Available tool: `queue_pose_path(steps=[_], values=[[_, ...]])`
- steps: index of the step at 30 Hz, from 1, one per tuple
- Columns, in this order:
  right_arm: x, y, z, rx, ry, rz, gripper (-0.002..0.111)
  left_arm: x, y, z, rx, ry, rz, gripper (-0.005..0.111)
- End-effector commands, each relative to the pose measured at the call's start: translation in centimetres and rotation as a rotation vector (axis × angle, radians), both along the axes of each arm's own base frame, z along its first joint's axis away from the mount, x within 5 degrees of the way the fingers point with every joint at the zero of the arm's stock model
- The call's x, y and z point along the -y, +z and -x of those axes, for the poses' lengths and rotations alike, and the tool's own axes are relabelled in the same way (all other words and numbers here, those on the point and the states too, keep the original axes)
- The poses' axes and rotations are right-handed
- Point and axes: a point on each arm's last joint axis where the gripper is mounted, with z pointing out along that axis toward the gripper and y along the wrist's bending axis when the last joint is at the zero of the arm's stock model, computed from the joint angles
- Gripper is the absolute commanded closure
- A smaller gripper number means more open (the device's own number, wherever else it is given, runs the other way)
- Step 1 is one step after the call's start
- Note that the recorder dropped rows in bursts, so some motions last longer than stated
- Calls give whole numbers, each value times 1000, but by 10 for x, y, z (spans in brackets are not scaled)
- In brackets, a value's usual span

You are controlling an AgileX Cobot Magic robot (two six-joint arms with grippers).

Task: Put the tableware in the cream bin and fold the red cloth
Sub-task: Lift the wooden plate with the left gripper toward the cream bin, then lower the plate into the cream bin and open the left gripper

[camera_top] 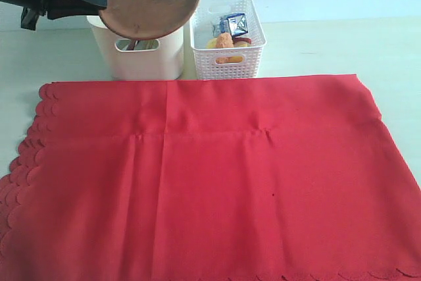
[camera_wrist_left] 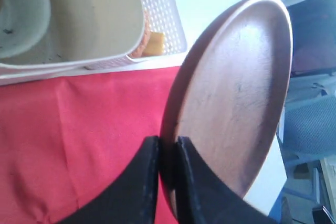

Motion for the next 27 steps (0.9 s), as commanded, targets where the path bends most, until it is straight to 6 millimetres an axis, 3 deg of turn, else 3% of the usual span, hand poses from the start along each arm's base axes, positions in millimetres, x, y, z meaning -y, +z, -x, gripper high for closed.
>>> queue_pose_path(steps=[1,16,23,27], values=[[0,0,0,11,-3,8,108,-17,7,-5,22,96,25,107],[0,0,0,11,-3,8,108,-45,22,-32,162,346,-29,107],[0,0,0,11,-3,8,108,-48,15,-55,191,349,-83,107],[0,0,0,11,-3,8,108,-40,8,-71,208,320,-142,107]])
